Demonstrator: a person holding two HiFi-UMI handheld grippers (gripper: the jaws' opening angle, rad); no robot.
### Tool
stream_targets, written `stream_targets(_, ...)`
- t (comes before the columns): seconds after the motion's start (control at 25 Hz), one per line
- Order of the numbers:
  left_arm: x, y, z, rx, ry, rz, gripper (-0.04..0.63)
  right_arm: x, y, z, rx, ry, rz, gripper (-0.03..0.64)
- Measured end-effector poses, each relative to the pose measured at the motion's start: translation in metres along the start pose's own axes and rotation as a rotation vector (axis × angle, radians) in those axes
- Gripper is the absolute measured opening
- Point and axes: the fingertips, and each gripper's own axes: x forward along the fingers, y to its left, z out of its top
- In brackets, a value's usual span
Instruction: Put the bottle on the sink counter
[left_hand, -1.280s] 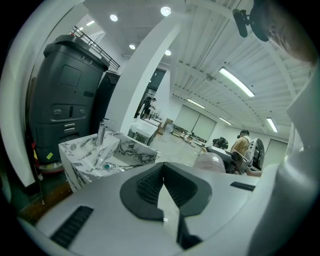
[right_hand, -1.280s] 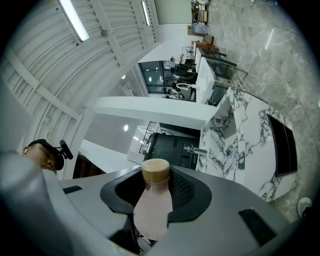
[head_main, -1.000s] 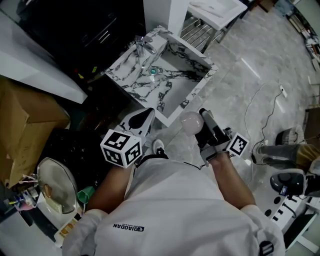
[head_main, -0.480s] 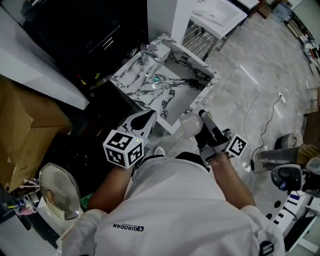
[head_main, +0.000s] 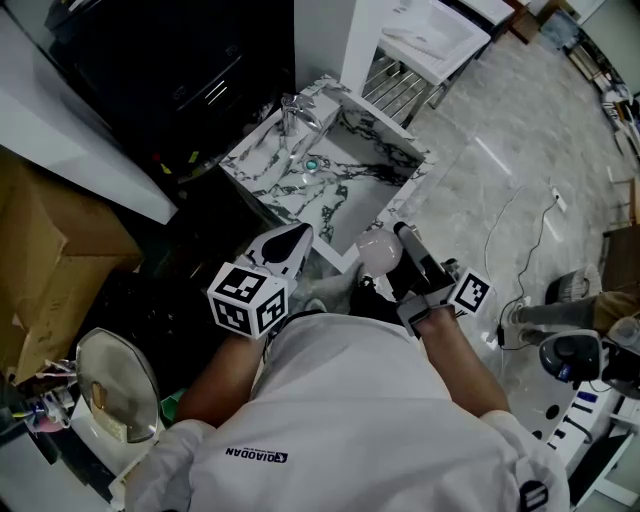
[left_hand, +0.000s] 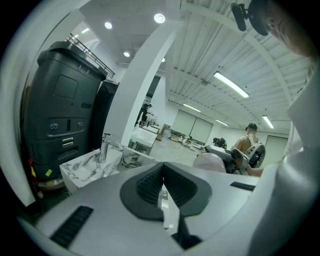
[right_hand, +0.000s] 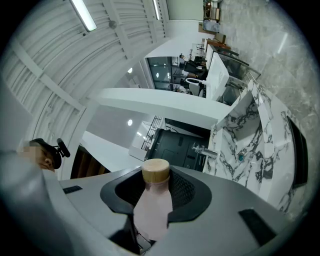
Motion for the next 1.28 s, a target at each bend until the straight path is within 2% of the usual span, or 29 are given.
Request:
stream_targets(0.32,0.011,0.005,0.005,-0.005,-0.014,0.03,0.014,0.013,-0.009,0.009,0.012,0.03,0.025,0.16)
stream_targets(0.72,0.041,0.024,0.013,-0.029,-0.006,0.086,0.014,0.046,-0.034,0.04,0.006,0.108,0.027,0.16)
stream_targets(1.28,0.091,0.048,0.032,-0.065,-0.019,0.157,0.014,0.094,-0.066,0.083,-0.047,0.223,0.034,0.16)
